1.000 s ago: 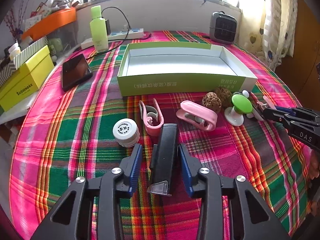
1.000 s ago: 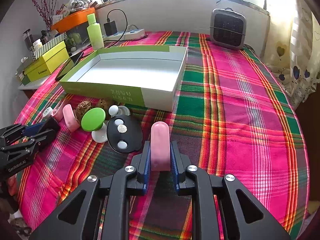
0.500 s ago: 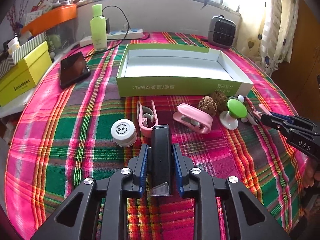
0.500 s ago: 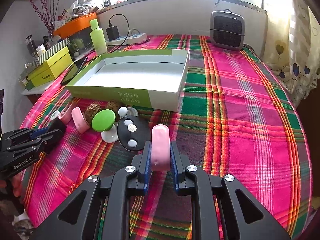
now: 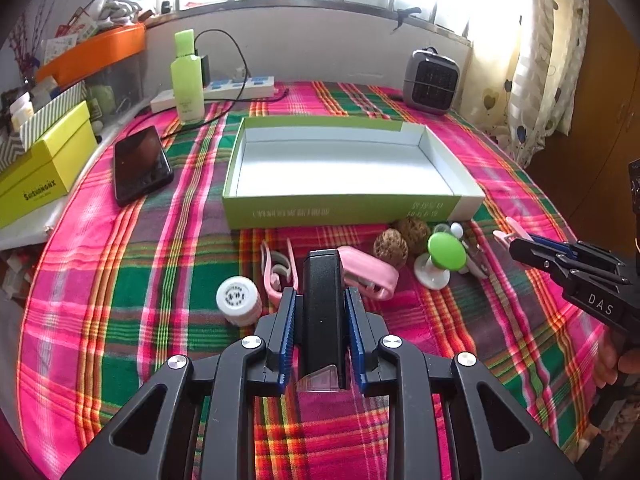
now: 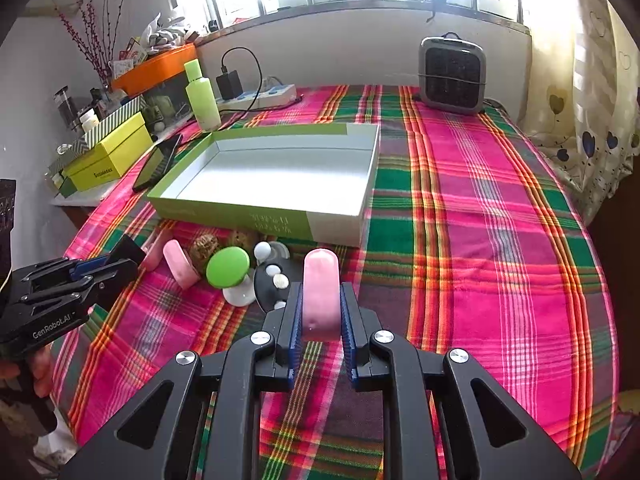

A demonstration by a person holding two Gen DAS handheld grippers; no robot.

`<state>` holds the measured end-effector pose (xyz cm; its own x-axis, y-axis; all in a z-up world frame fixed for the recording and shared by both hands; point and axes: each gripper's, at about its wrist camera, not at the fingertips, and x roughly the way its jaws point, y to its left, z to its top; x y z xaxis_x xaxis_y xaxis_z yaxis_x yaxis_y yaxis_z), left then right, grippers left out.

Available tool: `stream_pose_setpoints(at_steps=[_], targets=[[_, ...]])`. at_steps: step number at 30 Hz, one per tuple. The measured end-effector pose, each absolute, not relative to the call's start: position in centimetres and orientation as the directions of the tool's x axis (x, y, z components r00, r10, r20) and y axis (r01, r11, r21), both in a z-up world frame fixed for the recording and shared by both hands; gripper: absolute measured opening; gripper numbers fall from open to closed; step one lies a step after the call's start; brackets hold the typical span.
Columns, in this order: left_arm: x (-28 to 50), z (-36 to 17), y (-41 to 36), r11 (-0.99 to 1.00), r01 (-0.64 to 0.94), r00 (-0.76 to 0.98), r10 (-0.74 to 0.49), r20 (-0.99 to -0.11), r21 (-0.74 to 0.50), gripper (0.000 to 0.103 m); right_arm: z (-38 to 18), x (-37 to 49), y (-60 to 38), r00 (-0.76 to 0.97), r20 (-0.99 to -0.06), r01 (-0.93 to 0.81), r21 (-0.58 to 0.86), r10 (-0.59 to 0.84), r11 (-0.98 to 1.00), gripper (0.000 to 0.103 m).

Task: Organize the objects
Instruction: 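Carry both held items into the green box and open both tools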

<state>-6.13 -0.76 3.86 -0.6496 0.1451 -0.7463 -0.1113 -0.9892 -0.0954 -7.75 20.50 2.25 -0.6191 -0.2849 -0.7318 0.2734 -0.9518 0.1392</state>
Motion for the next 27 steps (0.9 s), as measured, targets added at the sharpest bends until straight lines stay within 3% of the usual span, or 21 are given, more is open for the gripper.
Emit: stream_pose_setpoints(at_steps=[13, 27], targets=[[-11.3, 6.5, -1.0, -0.984, -0.123, -0.665, 0.176, -0.726, -0.126, 0.022, 3.8, -11.3, 19.3, -0.624, -0.724, 0.264, 0.157, -0.293, -0.952, 0.018], [-19.3, 4.8, -0.1, -0.981, -0.130, -0.624, 0.193, -0.757, -0.144, 0.022, 2.7, -18.9, 17.7, -0.598, -0.754, 0.234, 0.159, -0.271, -0.959, 0.018]])
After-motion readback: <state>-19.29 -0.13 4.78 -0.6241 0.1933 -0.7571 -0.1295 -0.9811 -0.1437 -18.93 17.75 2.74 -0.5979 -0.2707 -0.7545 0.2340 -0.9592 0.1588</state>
